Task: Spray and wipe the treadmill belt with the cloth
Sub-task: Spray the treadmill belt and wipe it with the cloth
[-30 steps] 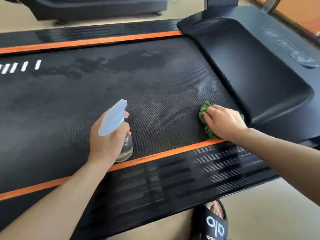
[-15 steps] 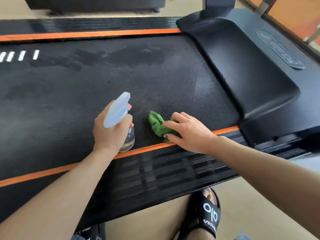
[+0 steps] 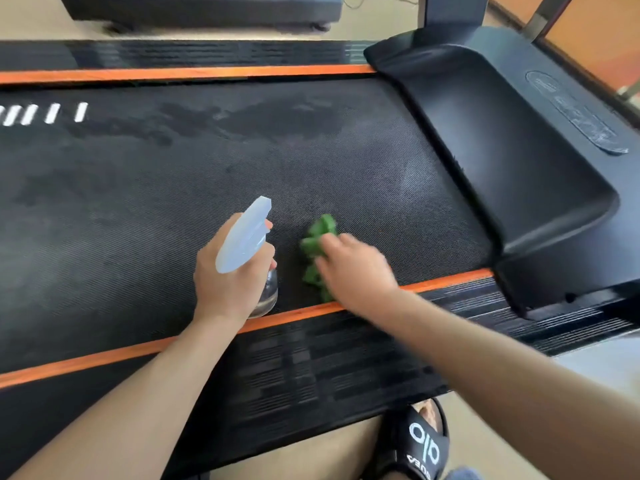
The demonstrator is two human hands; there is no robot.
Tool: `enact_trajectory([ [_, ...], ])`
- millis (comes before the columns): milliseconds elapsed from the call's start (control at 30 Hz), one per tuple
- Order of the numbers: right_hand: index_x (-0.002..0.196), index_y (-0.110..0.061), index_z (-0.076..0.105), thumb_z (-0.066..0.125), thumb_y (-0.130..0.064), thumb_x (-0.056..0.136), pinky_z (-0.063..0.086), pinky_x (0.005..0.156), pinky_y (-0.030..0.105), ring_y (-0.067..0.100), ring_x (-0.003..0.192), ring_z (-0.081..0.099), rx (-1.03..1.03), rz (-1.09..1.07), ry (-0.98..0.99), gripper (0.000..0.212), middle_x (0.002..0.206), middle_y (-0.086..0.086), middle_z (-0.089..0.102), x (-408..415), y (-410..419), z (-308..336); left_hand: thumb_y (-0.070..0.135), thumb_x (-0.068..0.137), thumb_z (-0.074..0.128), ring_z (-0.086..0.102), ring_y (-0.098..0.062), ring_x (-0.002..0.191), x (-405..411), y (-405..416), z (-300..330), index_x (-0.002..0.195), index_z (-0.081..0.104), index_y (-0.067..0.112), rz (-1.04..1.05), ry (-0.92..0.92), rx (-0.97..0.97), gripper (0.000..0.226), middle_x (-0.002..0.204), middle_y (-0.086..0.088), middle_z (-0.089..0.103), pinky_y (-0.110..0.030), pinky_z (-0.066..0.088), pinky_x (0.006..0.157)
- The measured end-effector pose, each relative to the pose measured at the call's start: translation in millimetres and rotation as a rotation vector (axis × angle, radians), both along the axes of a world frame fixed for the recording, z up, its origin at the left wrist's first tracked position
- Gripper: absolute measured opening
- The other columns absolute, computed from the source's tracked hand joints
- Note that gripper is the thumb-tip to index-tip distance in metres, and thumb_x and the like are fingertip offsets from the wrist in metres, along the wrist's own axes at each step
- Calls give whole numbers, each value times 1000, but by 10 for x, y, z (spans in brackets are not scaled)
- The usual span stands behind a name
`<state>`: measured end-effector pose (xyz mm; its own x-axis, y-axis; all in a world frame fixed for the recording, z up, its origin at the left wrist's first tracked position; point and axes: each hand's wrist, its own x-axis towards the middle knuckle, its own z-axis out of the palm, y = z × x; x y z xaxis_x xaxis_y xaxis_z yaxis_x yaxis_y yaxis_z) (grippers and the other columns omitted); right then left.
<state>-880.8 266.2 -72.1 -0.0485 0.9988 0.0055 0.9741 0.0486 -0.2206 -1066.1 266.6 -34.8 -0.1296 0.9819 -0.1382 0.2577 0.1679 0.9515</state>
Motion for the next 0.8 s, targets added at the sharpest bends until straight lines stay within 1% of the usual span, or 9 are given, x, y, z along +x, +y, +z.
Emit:
enact_trajectory([
  [100, 119, -15, 56, 54, -40, 98, 43, 67, 40, 35, 97, 61, 35, 172, 53, 33, 104, 9, 58, -285, 5, 20, 28, 74, 62, 73, -21, 83, 7, 21, 13, 95, 70, 47, 8, 6, -17, 30, 70, 14, 73, -55, 57, 96],
  [200, 122, -19, 56, 55, -44, 96, 43, 60, 38, 32, 94, 62, 41, 309, -57, 36, 102, 5, 55, 173, 38, 44, 29, 72, 59, 73, -20, 88, -5, 76, 41, 97, 72, 41, 9, -9, -67, 31, 69, 12, 74, -53, 56, 99],
  [333, 114, -18, 54, 50, -45, 97, 51, 69, 45, 38, 94, 62, 70, -133, -107, 33, 100, 8, 55, 1055, 109, 15, 25, 72, 58, 72, -18, 88, -12, 111, 73, 94, 74, 34, -13, -16, -86, 29, 74, 10, 75, -54, 58, 97],
  [400, 112, -13, 53, 49, -41, 99, 49, 74, 48, 43, 94, 61, 62, -332, -61, 31, 102, 14, 57, 1122, 128, -7, 25, 71, 59, 72, -18, 88, -13, 137, 61, 92, 75, 33, -6, -18, -94, 28, 75, 9, 76, -55, 57, 97],
  [467, 114, -11, 52, 47, -38, 100, 48, 78, 48, 45, 96, 61, 84, -404, -28, 31, 108, 20, 59, 870, 187, -4, 25, 70, 60, 72, -19, 89, -10, 162, 49, 91, 75, 33, 1, -23, -105, 27, 75, 9, 76, -54, 57, 98],
  [567, 112, -14, 53, 46, -38, 99, 48, 76, 45, 42, 96, 62, 43, -207, 11, 28, 109, 16, 61, 154, 240, -52, 27, 70, 61, 71, -19, 82, -5, 219, 48, 91, 75, 34, -1, -38, -124, 26, 71, 8, 75, -52, 58, 96],
  [667, 108, -15, 56, 51, -38, 97, 41, 61, 38, 36, 86, 61, 84, 90, 35, 26, 98, 7, 59, -289, 160, -52, 27, 84, 68, 64, -5, 67, -47, 313, 93, 94, 74, 28, -20, -52, -125, 11, 67, 8, 74, -35, 54, 80],
  [733, 103, -15, 57, 53, -39, 94, 36, 51, 33, 33, 76, 62, 155, 310, -11, 26, 88, 4, 56, -79, 223, -52, 28, 92, 72, 66, 1, 67, -95, 391, 146, 91, 73, 27, -93, -38, -163, 2, 74, 8, 76, -29, 48, 75],
  [800, 104, -16, 56, 48, -41, 95, 37, 51, 34, 34, 78, 64, 196, 299, -126, 26, 90, 5, 56, 309, 535, -87, 31, 94, 74, 75, -3, 81, -137, 482, 176, 88, 73, 27, -178, -24, -193, 7, 81, 10, 76, -28, 52, 78],
])
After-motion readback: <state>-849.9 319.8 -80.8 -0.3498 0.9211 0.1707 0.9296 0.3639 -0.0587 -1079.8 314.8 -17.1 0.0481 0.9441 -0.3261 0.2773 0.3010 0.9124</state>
